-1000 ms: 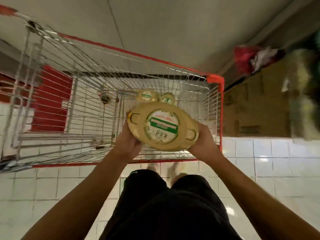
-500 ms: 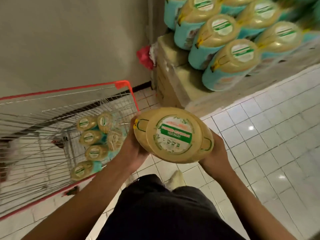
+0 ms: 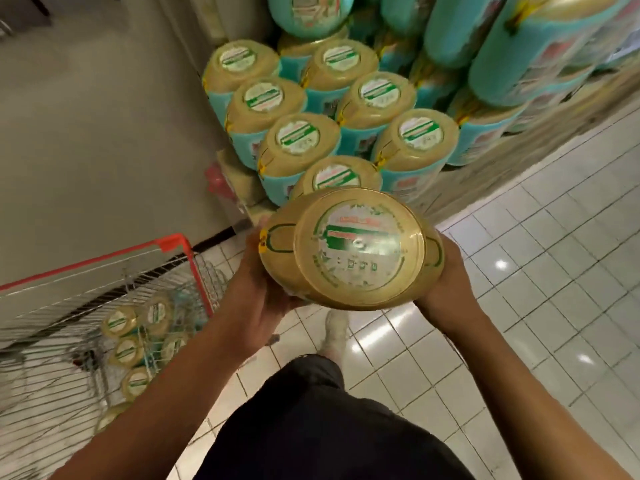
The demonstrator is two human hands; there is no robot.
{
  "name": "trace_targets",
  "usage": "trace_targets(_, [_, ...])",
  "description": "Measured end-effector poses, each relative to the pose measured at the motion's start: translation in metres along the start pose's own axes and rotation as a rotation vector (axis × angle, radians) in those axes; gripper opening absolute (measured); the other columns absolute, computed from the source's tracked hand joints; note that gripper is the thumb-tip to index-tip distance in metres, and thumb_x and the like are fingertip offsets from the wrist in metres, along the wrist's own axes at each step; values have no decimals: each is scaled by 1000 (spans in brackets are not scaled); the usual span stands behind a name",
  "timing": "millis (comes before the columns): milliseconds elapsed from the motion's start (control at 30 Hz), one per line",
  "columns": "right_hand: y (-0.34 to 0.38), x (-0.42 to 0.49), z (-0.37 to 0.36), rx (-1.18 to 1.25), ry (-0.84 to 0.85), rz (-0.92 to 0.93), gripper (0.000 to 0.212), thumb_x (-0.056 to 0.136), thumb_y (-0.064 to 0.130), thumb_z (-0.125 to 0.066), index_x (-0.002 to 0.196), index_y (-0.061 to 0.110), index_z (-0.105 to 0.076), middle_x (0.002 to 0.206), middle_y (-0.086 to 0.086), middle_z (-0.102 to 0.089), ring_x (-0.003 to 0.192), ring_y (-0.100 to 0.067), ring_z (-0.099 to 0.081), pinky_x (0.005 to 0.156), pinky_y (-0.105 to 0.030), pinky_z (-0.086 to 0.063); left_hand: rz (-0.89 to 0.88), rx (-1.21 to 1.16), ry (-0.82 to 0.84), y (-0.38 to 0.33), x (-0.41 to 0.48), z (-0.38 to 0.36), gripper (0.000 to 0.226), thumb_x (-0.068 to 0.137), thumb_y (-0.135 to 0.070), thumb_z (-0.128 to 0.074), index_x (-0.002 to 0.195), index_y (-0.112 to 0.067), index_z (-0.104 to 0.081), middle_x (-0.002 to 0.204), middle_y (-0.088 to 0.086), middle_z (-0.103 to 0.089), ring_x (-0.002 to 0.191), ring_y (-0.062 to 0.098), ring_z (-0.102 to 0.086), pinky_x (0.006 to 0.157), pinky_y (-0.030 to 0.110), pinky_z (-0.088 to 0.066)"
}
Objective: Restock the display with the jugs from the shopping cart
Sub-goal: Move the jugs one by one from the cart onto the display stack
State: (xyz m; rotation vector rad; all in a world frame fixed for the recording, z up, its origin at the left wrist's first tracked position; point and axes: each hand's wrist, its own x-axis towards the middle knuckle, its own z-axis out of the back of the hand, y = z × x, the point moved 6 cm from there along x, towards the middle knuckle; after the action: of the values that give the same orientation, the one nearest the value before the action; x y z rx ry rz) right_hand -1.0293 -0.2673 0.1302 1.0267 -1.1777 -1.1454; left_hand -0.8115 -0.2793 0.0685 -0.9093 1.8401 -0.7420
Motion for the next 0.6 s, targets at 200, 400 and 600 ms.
trace_targets(200, [-6,92,40,27,19,22,28,81,19,-70,96,42,-71,88,32,-71,80,11,-64,75,-8,-49,-52,26,-25,-56,67,-29,59,105,-63,-27,131,-30,-69,125,3,-75,107,20,-75,73,36,-64])
trace_targets(400, [2,191,83,3,-32,136,29,84,21,-72,113,21,-67,103,16,-75,99,-2,-70,89,-23,-55,-33,7,-15,-121,135,-67,73,97,-72,-34,150,-25,-53,140,17,-64,108,28,-73,73,45,-65])
trace_targets(600, [-20,287,88,-145,52,134,16,99,0,-66,109,-5,-54,104,-8,-64,94,-17,-64,80,-14,-48,49,-162,-230,-157,216,-68,61,108,-62,-23,146,-28,-57,143,6,-65,125,35,-65,97,65,-54])
